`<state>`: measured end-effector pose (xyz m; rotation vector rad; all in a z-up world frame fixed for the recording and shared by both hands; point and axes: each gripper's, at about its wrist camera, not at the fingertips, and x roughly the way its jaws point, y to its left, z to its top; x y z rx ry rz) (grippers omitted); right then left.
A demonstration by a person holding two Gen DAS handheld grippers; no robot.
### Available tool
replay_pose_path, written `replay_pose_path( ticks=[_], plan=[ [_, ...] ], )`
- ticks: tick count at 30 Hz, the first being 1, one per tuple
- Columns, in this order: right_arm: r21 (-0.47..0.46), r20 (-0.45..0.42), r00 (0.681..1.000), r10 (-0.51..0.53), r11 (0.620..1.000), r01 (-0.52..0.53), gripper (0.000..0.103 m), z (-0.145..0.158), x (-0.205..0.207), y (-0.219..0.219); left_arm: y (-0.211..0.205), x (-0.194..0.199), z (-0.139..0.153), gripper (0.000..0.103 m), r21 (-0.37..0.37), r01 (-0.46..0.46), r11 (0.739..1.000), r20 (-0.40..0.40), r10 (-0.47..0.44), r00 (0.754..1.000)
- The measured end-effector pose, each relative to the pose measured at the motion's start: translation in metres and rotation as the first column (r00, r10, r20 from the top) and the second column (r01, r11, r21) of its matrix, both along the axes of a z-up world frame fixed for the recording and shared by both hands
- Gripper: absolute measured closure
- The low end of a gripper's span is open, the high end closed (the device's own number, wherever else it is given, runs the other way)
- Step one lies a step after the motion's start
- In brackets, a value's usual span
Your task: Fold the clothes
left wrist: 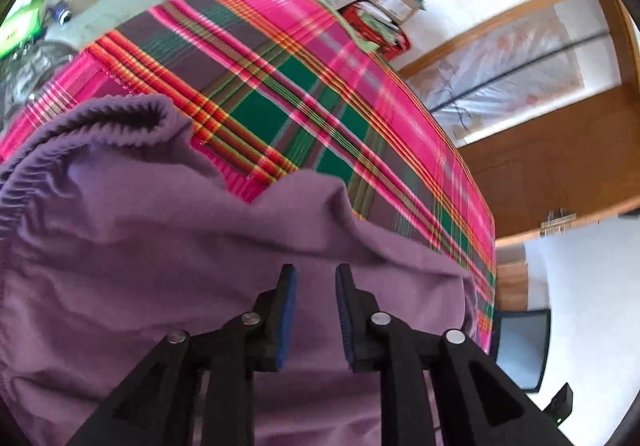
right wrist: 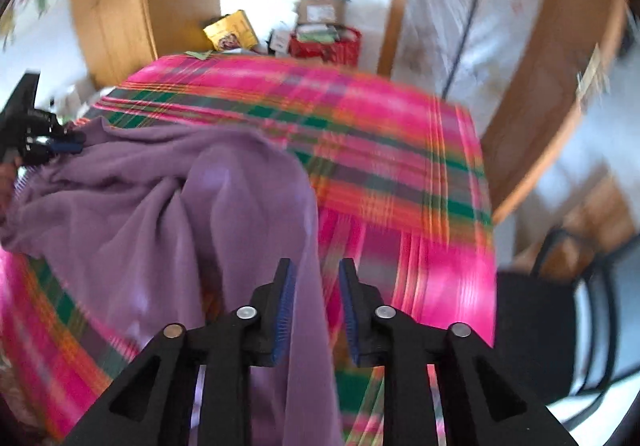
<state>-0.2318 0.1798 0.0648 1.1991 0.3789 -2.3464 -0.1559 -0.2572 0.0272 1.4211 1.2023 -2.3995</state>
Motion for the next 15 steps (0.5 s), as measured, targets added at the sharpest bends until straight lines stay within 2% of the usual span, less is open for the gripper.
replay_pose_path(
  ticks=[5, 7, 12, 15],
  plan=[
    [-0.035, 0.064, 0.998, 0.009, 0.999, -0.007, 0.075, -0.016, 0.037, 0.026, 0.011, 0.027, 0.022, 0.082, -0.13, 0.056, 0.99, -0.008, -0.058, 0.998],
    [-0.018, 0.086, 0.996, -0.004, 1.0, 0.005, 0.074, -0.025, 0.046, 0.033, 0.012, 0.043, 0.034, 0.082, -0.165, 0.068, 0.984, -0.016, -0.071, 0.997],
    [-0.053, 0.093, 0.996, -0.015, 0.998, 0.02, 0.074, -0.033, 0.048, 0.037, 0.007, 0.09, 0.069, 0.082, -0.236, 0.051, 0.97, -0.036, -0.061, 0.998],
    [-0.074, 0.102, 0.995, -0.017, 0.997, 0.024, 0.074, -0.037, 0.045, 0.038, 0.004, 0.119, 0.097, 0.082, -0.297, 0.031, 0.954, -0.075, -0.056, 0.996]
  ],
)
